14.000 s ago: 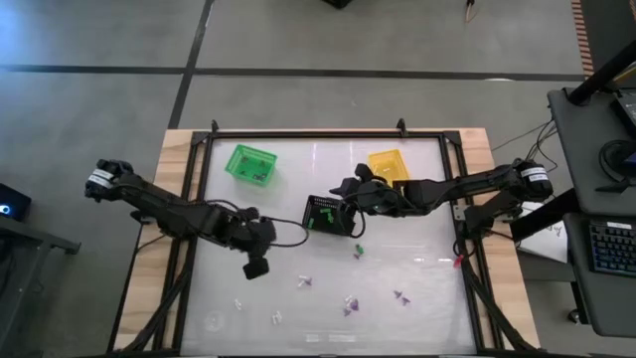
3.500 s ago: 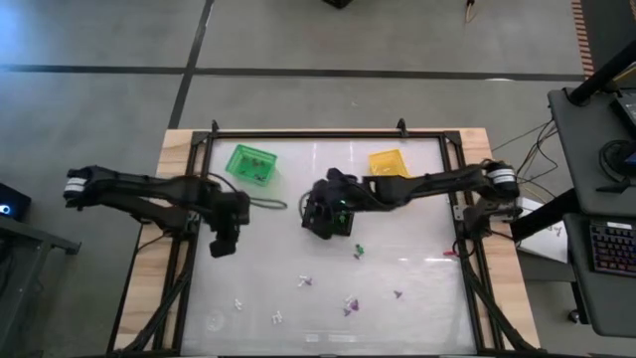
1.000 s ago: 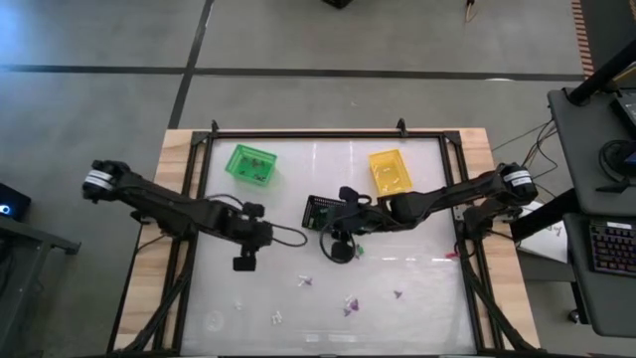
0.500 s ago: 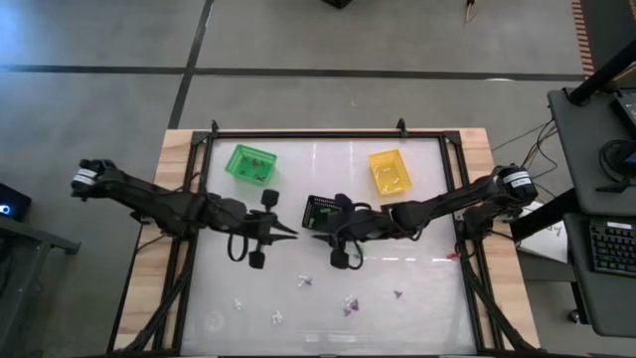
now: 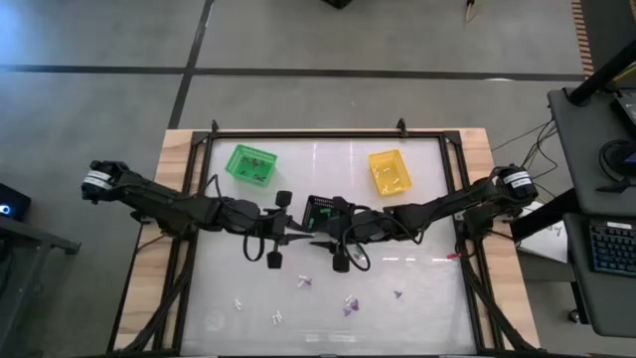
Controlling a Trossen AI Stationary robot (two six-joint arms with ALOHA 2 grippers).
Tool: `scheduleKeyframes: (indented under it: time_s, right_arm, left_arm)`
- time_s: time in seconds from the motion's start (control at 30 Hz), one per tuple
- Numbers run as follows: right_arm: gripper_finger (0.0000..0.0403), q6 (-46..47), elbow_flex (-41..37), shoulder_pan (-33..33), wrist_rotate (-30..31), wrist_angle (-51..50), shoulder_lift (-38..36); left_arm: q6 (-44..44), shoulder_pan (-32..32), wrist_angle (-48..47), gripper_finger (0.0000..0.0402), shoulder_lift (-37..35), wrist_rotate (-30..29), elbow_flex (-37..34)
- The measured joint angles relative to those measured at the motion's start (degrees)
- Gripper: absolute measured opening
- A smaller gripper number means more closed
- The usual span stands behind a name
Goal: Sort Halloween decoration
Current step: Put the white bone toy into the yellow bin
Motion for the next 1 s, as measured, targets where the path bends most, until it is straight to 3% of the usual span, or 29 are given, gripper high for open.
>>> scheduleKeyframes:
  time_s: [1.0]
  right_arm:
    - [0.0137, -1.09, 0.24, -0.15, 0.70, -0.05, 0.04]
  left_arm:
    - [-8.07, 2.46, 4.35, 0.0000, 2.15, 0.00, 0.00]
